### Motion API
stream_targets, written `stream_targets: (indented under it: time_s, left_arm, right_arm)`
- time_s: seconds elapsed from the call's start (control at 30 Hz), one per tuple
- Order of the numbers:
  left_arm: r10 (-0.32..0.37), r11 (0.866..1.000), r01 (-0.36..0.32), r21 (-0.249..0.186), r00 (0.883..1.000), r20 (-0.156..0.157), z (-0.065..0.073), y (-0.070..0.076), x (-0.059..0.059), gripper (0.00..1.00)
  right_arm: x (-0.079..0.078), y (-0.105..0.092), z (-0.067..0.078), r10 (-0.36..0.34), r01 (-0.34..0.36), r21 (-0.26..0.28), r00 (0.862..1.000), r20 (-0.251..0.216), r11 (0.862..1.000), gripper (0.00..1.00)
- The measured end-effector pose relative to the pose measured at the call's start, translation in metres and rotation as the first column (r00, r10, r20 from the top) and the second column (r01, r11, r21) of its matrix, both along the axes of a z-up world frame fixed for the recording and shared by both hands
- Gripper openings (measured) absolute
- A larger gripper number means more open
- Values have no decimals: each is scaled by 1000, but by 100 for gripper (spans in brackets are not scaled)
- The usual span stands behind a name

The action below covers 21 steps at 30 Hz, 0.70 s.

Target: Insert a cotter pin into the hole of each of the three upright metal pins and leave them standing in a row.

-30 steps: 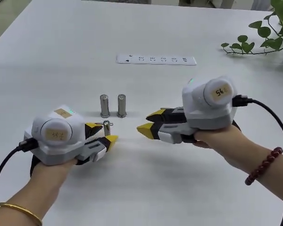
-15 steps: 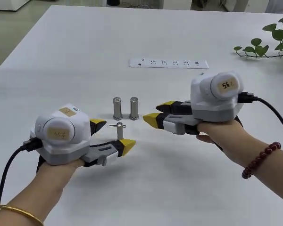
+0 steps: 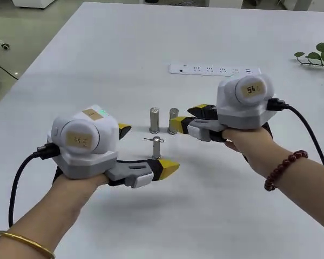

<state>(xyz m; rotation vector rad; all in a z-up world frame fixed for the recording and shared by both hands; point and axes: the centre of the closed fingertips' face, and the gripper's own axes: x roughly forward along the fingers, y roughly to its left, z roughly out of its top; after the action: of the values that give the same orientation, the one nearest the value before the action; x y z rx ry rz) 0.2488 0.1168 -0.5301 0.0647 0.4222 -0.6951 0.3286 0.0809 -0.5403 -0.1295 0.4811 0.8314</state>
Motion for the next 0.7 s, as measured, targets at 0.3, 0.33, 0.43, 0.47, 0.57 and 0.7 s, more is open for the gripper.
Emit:
stream_targets:
  time_s: [0.3,0.33,0.43,0.47,0.57,0.7]
  left_arm:
    - [-1,1000,1,12,1000,-20,-5,1,-7,88]
    - [-1,1000,1,12,1000,-15,-5,1,-7,89]
    - [-4,1000,4,12,1000,-3,-2,0,-9,91]
    - [-4,1000,4,8,1000,0,0,0,-9,91]
    - [5,1000,-5,5,1000,9,4,2,-12,92]
    - [14,1000,-14,-9,1000,8,4,5,-18,93]
  right_arm:
    - [13,10,-13,-38,38,27,999,0,999,25]
    - [14,12,-15,-39,38,21,999,0,999,25]
    - [18,14,-15,-42,41,27,999,10,999,24]
    - [19,16,-16,-40,40,28,999,10,999,24]
    - [21,17,-18,-34,33,21,999,17,999,21]
    - [26,15,-23,-52,52,22,999,11,998,18]
